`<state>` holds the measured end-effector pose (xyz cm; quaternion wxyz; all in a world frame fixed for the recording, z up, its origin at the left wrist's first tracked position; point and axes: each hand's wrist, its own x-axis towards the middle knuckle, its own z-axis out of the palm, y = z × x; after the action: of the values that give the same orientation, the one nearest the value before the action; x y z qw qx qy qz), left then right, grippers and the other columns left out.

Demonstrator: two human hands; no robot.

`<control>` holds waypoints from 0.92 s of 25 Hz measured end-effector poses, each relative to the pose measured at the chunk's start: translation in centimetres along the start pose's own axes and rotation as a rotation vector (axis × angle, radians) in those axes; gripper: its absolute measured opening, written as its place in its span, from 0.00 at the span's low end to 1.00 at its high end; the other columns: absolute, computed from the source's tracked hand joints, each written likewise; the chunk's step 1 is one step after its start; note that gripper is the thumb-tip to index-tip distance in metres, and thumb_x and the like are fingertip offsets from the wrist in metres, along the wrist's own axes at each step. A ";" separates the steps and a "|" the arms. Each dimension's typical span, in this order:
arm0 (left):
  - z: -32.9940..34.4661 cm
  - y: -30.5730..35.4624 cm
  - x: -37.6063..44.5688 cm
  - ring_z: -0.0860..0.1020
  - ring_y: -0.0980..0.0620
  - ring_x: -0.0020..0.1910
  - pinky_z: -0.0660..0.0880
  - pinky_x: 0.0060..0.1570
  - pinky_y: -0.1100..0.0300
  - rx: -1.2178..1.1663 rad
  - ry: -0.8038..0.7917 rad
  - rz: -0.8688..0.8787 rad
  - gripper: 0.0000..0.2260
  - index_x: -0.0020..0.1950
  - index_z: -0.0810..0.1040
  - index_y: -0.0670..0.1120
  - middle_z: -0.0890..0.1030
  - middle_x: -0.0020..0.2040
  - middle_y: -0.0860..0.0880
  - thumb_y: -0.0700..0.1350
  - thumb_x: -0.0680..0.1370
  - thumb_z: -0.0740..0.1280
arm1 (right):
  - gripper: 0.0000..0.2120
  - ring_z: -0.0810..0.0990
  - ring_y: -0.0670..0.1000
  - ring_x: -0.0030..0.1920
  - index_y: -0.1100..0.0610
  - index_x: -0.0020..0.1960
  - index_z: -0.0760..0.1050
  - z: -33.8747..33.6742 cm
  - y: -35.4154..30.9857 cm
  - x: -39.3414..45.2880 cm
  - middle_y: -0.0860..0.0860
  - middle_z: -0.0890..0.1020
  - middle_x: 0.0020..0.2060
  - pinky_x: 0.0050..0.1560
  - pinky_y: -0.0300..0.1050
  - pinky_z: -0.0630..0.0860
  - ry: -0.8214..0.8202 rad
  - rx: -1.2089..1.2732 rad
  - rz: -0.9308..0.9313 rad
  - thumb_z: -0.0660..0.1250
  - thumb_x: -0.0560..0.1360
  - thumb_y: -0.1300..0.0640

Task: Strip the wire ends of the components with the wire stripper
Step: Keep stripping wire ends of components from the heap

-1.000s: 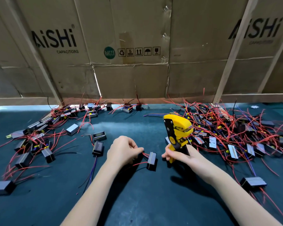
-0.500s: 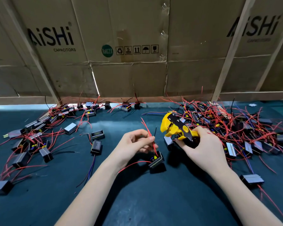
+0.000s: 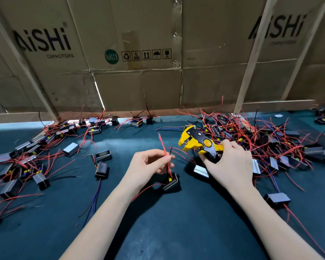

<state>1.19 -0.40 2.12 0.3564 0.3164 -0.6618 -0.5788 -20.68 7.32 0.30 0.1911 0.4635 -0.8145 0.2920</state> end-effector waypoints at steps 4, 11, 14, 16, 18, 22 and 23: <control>-0.5 -0.4 0.2 0.80 0.55 0.36 0.80 0.37 0.58 0.218 0.219 0.104 0.09 0.49 0.85 0.50 0.86 0.46 0.54 0.37 0.73 0.74 | 0.27 0.78 0.59 0.46 0.58 0.45 0.73 -0.2 0.1 0.2 0.53 0.78 0.40 0.47 0.51 0.67 -0.067 0.064 0.062 0.67 0.67 0.32; -0.3 -1.0 0.4 0.83 0.53 0.40 0.78 0.46 0.64 0.283 0.062 0.071 0.23 0.60 0.80 0.50 0.86 0.42 0.49 0.30 0.70 0.72 | 0.26 0.78 0.58 0.46 0.57 0.44 0.73 -0.8 -0.2 0.2 0.52 0.78 0.40 0.50 0.53 0.71 -0.106 0.167 0.075 0.68 0.68 0.34; -0.8 -1.0 0.5 0.82 0.52 0.40 0.80 0.46 0.60 0.260 0.023 0.041 0.16 0.51 0.82 0.46 0.86 0.42 0.45 0.28 0.70 0.72 | 0.25 0.78 0.58 0.46 0.57 0.43 0.73 -0.9 -0.3 0.1 0.51 0.78 0.40 0.50 0.53 0.72 -0.102 0.176 0.068 0.69 0.67 0.35; -0.8 -1.1 0.5 0.81 0.54 0.37 0.79 0.43 0.63 0.256 0.057 0.047 0.11 0.44 0.81 0.42 0.85 0.39 0.46 0.28 0.68 0.74 | 0.25 0.78 0.58 0.46 0.57 0.43 0.73 -1.0 -0.3 0.0 0.52 0.78 0.40 0.50 0.54 0.72 -0.106 0.175 0.063 0.69 0.68 0.35; -0.7 -1.3 0.5 0.79 0.55 0.33 0.77 0.41 0.64 0.273 0.125 0.048 0.10 0.40 0.79 0.42 0.83 0.35 0.49 0.30 0.67 0.76 | 0.25 0.78 0.58 0.46 0.57 0.44 0.73 -0.9 -0.3 0.0 0.52 0.79 0.40 0.50 0.54 0.73 -0.113 0.161 0.058 0.69 0.68 0.35; -0.8 -1.0 0.5 0.78 0.54 0.34 0.77 0.45 0.59 0.397 0.064 0.141 0.10 0.38 0.79 0.46 0.82 0.34 0.51 0.35 0.67 0.77 | 0.26 0.78 0.58 0.49 0.56 0.46 0.74 -0.7 -0.2 0.1 0.51 0.80 0.44 0.52 0.54 0.72 -0.130 0.133 0.057 0.68 0.68 0.33; -1.0 -0.8 0.4 0.80 0.55 0.36 0.78 0.46 0.58 0.427 0.002 0.185 0.09 0.38 0.80 0.48 0.82 0.35 0.51 0.35 0.68 0.76 | 0.26 0.78 0.57 0.49 0.56 0.47 0.74 -0.7 -0.1 0.1 0.51 0.80 0.44 0.52 0.54 0.72 -0.133 0.125 0.056 0.67 0.68 0.33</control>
<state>1.81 -1.36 1.47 0.3335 0.3230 -0.7951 -0.3902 -20.58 7.69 0.90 0.0989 0.4703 -0.8180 0.3161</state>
